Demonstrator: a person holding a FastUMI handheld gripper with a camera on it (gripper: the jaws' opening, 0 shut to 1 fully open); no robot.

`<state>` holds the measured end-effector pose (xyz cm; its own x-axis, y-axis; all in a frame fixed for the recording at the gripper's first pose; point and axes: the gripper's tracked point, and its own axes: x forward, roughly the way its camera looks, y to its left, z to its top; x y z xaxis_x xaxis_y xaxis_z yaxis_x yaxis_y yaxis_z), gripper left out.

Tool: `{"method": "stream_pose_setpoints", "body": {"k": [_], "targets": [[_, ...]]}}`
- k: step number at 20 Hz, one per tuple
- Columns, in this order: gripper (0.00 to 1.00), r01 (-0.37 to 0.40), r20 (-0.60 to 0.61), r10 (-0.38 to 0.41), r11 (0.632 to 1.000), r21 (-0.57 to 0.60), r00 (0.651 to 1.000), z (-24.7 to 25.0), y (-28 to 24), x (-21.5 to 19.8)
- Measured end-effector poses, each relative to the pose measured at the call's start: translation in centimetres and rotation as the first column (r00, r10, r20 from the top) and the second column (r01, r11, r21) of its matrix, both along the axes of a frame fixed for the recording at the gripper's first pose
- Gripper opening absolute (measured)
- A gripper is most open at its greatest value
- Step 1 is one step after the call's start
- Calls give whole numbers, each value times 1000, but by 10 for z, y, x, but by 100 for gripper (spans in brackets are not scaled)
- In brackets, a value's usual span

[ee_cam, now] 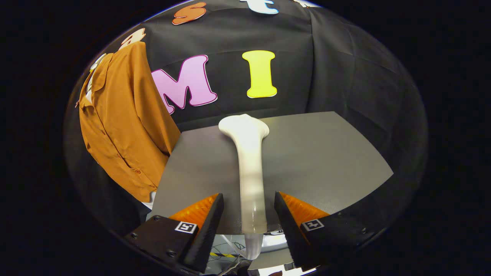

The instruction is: Iron the clothes twice with a garment steamer, once on the left side and once on the right side.

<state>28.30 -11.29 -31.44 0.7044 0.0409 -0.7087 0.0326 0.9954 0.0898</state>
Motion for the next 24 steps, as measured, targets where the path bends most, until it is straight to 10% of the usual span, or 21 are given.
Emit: {"method": "stream_pose_setpoints", "body": {"k": [3,9,20,24], "targets": [[52,-5,-18,4,999,-41,1000,-10,-5,8],[24,-9,81,10,1000,-15,997,-6,-5,12],[23,119,514,-70,991,-64,855,151,22,-42],[23,50,591,-9,997,-54,807,181,94,-62]]}}
